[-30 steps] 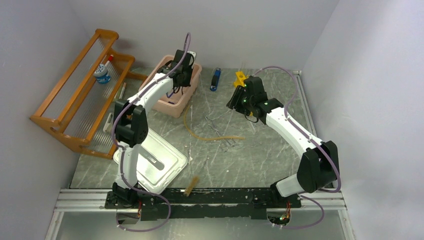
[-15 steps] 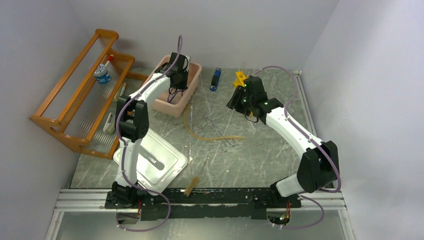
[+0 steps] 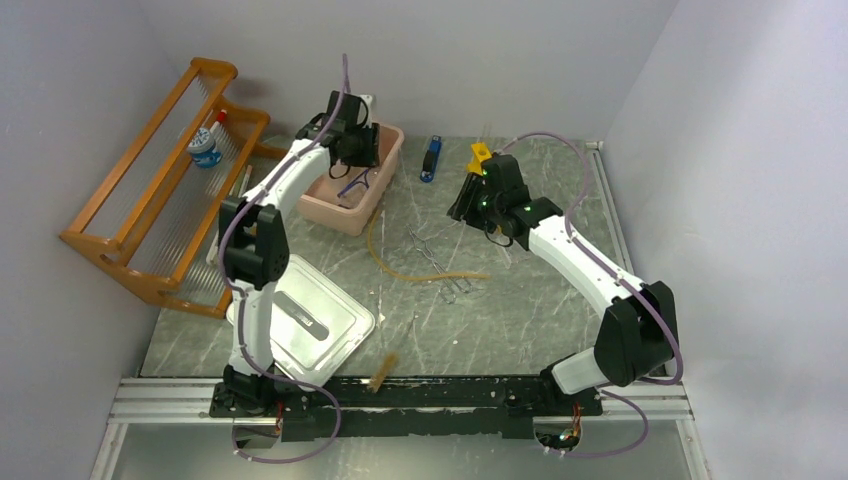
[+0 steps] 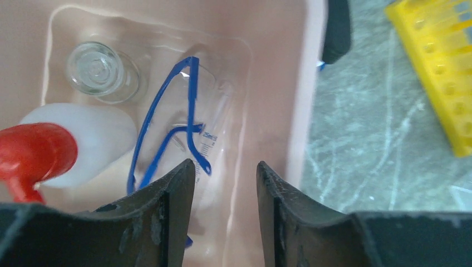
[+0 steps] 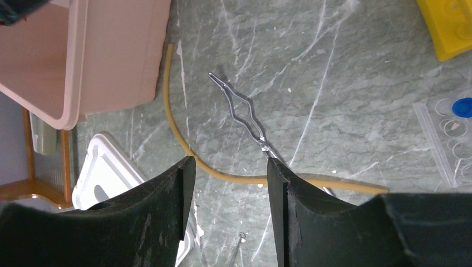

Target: Organize the chemistry lab equipment

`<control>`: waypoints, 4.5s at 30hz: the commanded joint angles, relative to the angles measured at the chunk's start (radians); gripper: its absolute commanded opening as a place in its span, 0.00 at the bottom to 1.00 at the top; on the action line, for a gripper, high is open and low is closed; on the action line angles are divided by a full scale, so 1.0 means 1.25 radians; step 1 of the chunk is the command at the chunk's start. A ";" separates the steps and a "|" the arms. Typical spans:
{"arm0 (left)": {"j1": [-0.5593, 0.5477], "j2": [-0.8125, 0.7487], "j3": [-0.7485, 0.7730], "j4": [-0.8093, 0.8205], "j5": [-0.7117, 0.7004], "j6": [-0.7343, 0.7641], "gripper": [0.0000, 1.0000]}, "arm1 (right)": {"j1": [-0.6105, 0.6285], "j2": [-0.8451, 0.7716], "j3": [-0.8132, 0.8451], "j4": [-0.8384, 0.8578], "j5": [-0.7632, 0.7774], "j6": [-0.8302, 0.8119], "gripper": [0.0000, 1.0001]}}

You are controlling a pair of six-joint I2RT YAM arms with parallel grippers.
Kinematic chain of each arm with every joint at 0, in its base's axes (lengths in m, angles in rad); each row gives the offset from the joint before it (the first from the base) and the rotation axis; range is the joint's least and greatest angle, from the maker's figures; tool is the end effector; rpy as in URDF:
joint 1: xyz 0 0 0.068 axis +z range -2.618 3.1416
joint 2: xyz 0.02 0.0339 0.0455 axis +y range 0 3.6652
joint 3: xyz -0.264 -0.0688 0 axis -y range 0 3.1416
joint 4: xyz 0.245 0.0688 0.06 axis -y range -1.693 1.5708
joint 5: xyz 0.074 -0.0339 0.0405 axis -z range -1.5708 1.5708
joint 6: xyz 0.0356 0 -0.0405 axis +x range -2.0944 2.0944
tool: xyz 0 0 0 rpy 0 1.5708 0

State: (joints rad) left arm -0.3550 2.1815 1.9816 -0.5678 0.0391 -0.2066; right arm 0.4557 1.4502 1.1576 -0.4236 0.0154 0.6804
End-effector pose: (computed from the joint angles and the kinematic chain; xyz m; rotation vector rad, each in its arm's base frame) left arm 0.4705 -0.1759 0.2638 0.1945 2.3526 -0.3221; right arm 0.2901 0.1416 0.2904 0.2721 2.3381 0.5614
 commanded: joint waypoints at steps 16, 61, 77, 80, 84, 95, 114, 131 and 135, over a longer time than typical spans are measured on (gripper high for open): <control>-0.012 -0.593 -0.490 0.082 0.140 -0.029 0.59 | 0.209 0.022 -0.080 -0.020 -0.004 0.087 0.53; -0.017 -0.970 -0.942 0.075 0.370 -0.147 0.78 | 0.450 0.042 -0.116 0.086 0.194 0.279 0.00; -0.022 -0.902 -0.949 0.377 0.601 -0.328 0.68 | 0.314 -0.154 -0.106 0.293 -0.042 0.131 0.00; -0.028 -0.875 -0.937 0.367 0.612 -0.310 0.64 | 0.312 -0.163 -0.115 0.325 -0.059 0.146 0.00; -0.043 -0.853 -0.939 0.410 0.637 -0.324 0.47 | 0.302 -0.160 -0.110 0.336 -0.073 0.150 0.00; -0.049 -0.890 -0.907 0.352 0.457 -0.299 0.42 | 0.294 -0.134 -0.092 0.305 -0.045 0.140 0.00; -0.065 -0.812 -0.918 0.509 0.589 -0.351 0.38 | 0.229 -0.087 -0.076 0.409 -0.239 0.120 0.00; -0.067 -0.606 -0.493 0.045 0.223 0.078 0.05 | 0.150 -0.140 -0.021 0.285 -0.115 0.031 0.69; -0.051 -0.437 -0.278 -0.083 0.111 0.150 0.05 | 0.115 -0.156 -0.030 0.252 -0.082 0.018 0.69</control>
State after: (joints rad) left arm -0.4389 1.4754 1.4425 -0.4343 0.3885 -0.1864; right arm 0.6373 1.2907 1.1110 -0.0505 -0.1631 0.7452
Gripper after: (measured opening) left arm 0.056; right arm 0.692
